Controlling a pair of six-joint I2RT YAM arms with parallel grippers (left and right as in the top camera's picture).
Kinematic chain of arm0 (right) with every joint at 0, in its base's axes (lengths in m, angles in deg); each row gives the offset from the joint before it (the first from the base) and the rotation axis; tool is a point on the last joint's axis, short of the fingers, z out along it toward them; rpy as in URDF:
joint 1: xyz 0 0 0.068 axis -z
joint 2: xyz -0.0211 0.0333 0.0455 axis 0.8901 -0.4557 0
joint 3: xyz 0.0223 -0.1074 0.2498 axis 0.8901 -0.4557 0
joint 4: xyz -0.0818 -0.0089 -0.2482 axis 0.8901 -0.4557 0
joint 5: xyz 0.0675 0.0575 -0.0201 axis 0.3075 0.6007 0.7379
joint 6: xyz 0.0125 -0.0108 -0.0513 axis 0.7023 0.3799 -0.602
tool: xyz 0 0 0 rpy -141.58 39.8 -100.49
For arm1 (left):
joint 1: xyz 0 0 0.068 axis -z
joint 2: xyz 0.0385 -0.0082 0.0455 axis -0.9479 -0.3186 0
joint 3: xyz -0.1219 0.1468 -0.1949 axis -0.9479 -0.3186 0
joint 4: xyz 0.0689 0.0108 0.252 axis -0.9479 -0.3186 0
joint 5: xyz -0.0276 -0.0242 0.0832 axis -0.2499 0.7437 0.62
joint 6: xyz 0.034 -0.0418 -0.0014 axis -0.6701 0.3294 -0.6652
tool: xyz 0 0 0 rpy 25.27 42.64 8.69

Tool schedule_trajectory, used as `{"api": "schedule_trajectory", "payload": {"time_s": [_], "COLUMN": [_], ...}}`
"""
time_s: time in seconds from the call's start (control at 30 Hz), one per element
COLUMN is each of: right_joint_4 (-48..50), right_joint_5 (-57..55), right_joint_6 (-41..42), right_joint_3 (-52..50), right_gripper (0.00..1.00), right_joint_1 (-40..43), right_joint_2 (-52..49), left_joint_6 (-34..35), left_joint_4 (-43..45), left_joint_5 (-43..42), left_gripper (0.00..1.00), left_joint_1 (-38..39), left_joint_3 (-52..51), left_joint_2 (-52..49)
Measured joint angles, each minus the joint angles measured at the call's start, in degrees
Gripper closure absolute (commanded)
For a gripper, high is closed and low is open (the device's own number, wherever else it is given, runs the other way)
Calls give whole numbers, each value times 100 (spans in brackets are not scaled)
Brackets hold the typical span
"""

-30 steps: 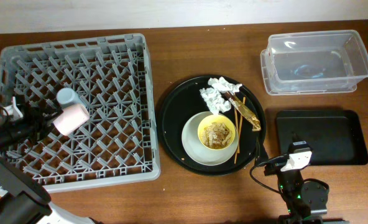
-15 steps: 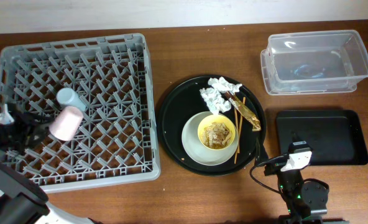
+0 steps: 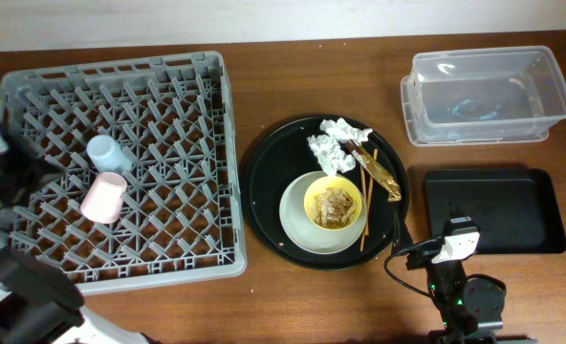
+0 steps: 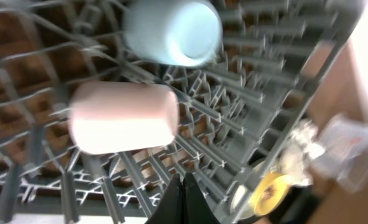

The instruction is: Sort waste into correct bins and load items into the dishwasher rack

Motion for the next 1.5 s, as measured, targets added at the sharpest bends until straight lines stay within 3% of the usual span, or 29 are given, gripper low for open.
{"api": "schedule_trajectory", "payload": {"time_s": [0.23, 0.4, 0.57, 0.93, 1.17, 1.5], "right_joint_4": [0, 0, 0, 0, 0, 0], "right_joint_5": [-2, -2, 0, -2, -2, -2], "right_joint_6": [2, -2, -4, -2, -4, 0], "right_joint_3": [0, 0, 0, 0, 0, 0], "right_gripper": [1, 1, 1, 1, 1, 1], "right_joint_1": [0, 0, 0, 0, 0, 0], "right_joint_2": [0, 0, 0, 0, 0, 0], "left_joint_6": [13, 417, 584, 732, 1362, 1572], "left_joint_4": [564, 868, 1189, 1451, 1115, 542], "left_joint_5": [1016, 2164, 2743, 3104, 3569, 3410], "left_gripper": [100, 100, 100, 100, 100, 100], "left_joint_1": [1543, 1998, 2031, 2031, 1832, 1067], "left_joint_3": [-348, -697, -994, -1434, -1373, -925], "left_joint_2": [0, 0, 0, 0, 0, 0]}}
